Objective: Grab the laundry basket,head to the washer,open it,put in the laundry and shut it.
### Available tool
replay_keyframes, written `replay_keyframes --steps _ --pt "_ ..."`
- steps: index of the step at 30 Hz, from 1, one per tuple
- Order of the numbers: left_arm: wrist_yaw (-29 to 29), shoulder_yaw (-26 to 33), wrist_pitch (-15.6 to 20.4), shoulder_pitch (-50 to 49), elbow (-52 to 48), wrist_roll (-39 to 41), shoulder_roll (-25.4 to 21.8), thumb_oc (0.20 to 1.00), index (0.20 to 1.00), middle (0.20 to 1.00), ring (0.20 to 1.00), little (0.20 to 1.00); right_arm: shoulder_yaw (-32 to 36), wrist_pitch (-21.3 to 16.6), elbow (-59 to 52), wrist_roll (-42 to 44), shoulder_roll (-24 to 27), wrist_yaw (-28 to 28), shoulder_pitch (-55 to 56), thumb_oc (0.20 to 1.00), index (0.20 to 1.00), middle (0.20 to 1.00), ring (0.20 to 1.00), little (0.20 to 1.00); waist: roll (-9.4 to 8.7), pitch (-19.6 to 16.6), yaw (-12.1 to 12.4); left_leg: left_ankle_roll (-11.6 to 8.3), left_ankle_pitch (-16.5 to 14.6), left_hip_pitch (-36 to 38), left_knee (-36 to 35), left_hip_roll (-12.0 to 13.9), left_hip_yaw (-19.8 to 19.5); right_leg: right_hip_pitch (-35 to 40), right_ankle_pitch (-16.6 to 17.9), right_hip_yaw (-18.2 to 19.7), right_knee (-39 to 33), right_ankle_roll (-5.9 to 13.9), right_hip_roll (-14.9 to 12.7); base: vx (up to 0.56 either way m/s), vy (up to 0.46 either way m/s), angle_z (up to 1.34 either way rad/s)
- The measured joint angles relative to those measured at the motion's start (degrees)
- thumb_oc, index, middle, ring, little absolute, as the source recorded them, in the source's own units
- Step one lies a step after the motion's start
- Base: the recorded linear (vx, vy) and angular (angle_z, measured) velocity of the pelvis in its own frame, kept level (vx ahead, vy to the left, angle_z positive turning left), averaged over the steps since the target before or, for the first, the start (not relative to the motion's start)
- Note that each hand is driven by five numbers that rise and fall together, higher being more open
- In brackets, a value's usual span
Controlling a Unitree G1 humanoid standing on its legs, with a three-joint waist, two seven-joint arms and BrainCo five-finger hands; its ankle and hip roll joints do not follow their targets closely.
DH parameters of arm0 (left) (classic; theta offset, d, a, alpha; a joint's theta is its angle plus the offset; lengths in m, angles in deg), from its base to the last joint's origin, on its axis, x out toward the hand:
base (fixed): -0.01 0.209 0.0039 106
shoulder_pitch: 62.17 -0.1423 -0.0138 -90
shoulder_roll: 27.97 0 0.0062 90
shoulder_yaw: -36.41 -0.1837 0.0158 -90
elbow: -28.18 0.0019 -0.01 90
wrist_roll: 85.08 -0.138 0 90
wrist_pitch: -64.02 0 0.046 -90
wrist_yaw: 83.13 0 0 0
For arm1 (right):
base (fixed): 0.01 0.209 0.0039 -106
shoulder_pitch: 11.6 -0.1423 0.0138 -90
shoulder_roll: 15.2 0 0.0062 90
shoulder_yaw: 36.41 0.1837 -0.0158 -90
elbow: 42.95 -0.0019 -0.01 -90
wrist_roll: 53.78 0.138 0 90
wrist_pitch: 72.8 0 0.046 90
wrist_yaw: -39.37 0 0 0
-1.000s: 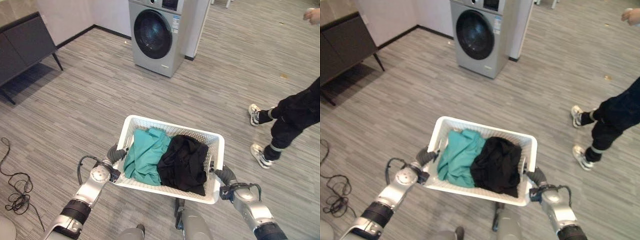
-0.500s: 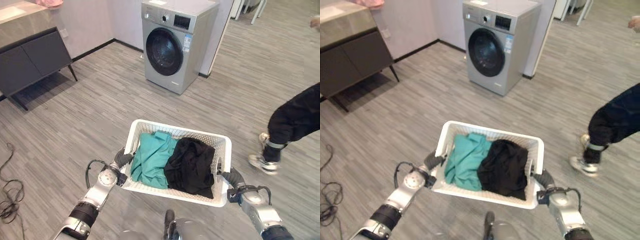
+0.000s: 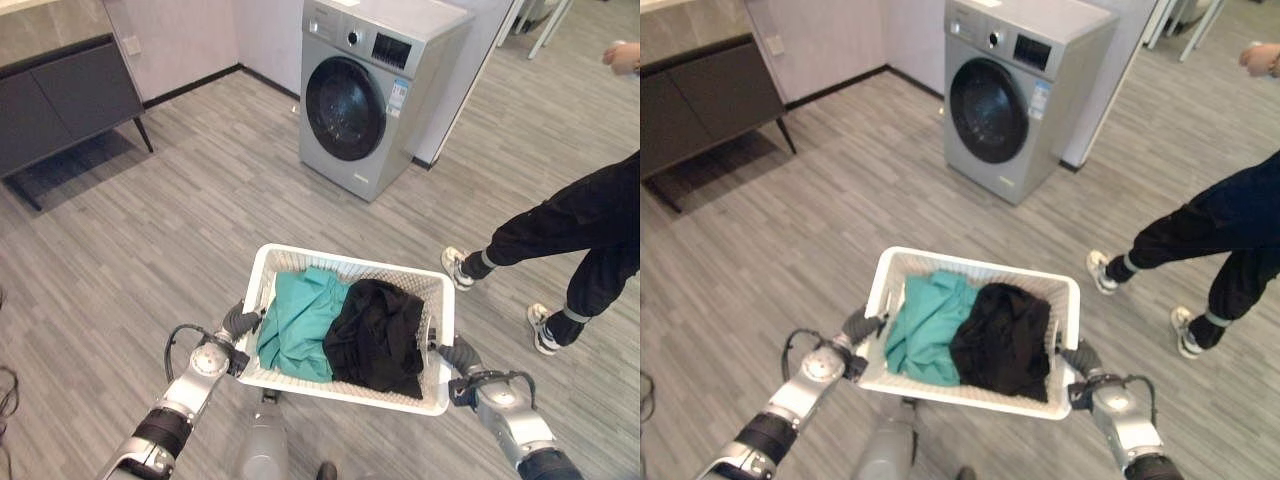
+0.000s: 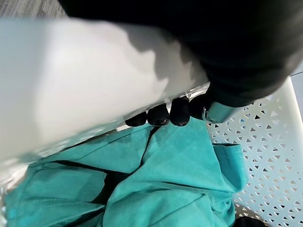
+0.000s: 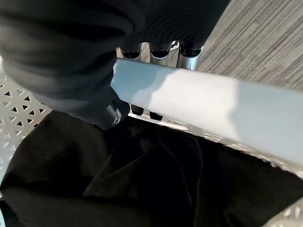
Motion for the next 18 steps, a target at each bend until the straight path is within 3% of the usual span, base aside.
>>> replay_keyframes --steps 1,3,5,7,8,9,11,12,14,17,18 --pt "0.0 0.0 0.0 -0.1 0.0 0.2 -0.8 0.200 0.200 0.200 0.200 0.200 -0.1 0.0 0.0 0.0 -0.6 0.0 0.0 0.200 0.200 0.200 0.200 0.200 -1.26 -0.1 0.5 0.19 1.0 0.5 0.9 -1.5 0.5 0.0 -1.6 1.4 1.6 1.24 -1.8 0.48 0.299 -0.65" --pt "-0.1 -0.2 0.0 0.2 0.1 0.5 -1.0 0.200 0.200 0.200 0.200 0.200 -0.1 0.0 0.2 0.0 -0.9 0.1 0.0 0.200 0.200 0.200 0.200 0.200 -1.93 -0.3 0.9 1.64 1.1 0.7 4.9 -4.0 1.7 -0.3 -2.4 2.7 6.1 2.66 -4.8 0.35 0.249 -0.53" --pt "-0.3 -0.5 0.1 0.4 0.0 0.5 -0.9 0.200 0.200 0.200 0.200 0.200 0.2 -0.1 0.0 0.1 -1.4 0.1 1.5 0.200 0.200 0.200 0.200 0.200 -2.52 -0.6 0.3 4.73 -2.1 4.1 5.4 -6.6 3.2 -1.9 -2.4 2.6 15.5 4.10 -7.7 0.44 0.338 -0.23" --pt "-0.1 -0.4 0.0 1.1 0.3 0.4 -1.1 0.200 0.200 0.200 0.200 0.200 1.3 -0.3 0.1 0.5 -2.9 0.0 1.8 0.200 0.200 0.200 0.200 0.200 -3.05 -0.9 -0.7 6.95 -4.3 7.0 5.6 -9.5 3.6 -10.9 -1.8 2.8 36.5 7.46 -11.8 0.27 0.202 0.03" --pt "-0.1 -0.6 0.0 1.3 0.2 0.3 -1.1 0.200 0.200 0.200 0.200 0.200 1.7 -0.3 0.2 0.7 -3.2 0.0 2.0 0.200 0.200 0.200 0.200 0.200 -3.26 -1.0 -0.9 7.59 -5.6 7.7 5.9 -10.5 3.3 -12.5 -0.6 3.1 40.2 8.18 -12.7 0.18 0.136 0.27" --pt "-0.2 -0.7 0.0 1.3 0.1 0.2 -1.6 0.200 0.200 0.200 0.200 0.200 1.6 -0.3 0.3 0.9 -3.4 0.0 2.0 0.200 0.200 0.200 0.200 0.200 -3.49 -1.1 -0.9 7.00 -5.2 8.9 5.7 -11.3 3.1 -14.8 -0.1 3.0 44.1 8.23 -13.9 0.32 0.184 0.23" --pt "-0.3 -0.6 0.0 1.3 -0.5 0.2 -2.6 0.200 0.200 0.200 0.200 0.200 1.5 -0.4 0.2 1.0 -3.9 0.0 1.7 0.200 0.200 0.200 0.200 0.200 -3.29 -1.0 -0.3 8.91 -7.9 10.3 6.7 -11.5 3.0 -17.5 0.6 2.1 46.3 8.79 -15.2 0.39 0.153 0.00" --pt "-0.3 -0.4 -0.1 0.7 -0.6 0.2 -3.2 0.200 0.200 0.200 0.200 0.200 1.5 -0.4 0.5 1.0 -4.6 0.0 1.6 0.200 0.200 0.200 0.200 0.200 -3.07 -0.8 0.1 9.05 -8.6 12.1 6.4 -11.6 3.3 -18.6 -0.3 -2.2 46.1 7.90 -18.3 0.34 -0.002 -0.21" --pt "-0.5 -0.3 -0.1 0.3 -1.6 0.2 -3.5 0.200 0.200 0.200 0.200 0.200 1.4 -0.4 0.2 1.0 -4.7 0.1 1.9 0.200 0.200 0.200 0.200 0.200 -0.99 -0.7 -0.2 9.11 -9.4 14.8 5.0 -10.0 2.5 -20.2 -0.8 -7.1 37.9 6.91 -19.2 0.35 -0.061 -0.02" --pt "-0.5 -0.3 0.0 0.3 -2.2 0.2 -3.6 0.200 0.200 0.200 0.200 0.200 1.6 -0.7 0.5 1.2 -4.6 0.2 1.9 0.200 0.200 0.200 0.200 0.200 -0.87 -0.8 -0.9 7.02 -10.7 16.2 4.0 -9.6 1.3 -23.9 1.6 -7.9 22.4 8.44 -18.8 0.27 -0.169 0.23" --pt "-0.5 -0.3 0.0 0.3 -2.1 0.0 -3.1 0.200 0.200 0.200 0.200 0.200 1.7 -1.0 1.2 1.2 -4.6 0.2 1.9 0.200 0.200 0.200 0.200 0.200 -0.87 -1.0 -2.1 6.85 -10.9 16.4 3.7 -9.5 -0.4 -23.5 4.9 -5.3 13.0 9.68 -17.5 0.17 -0.103 0.48"
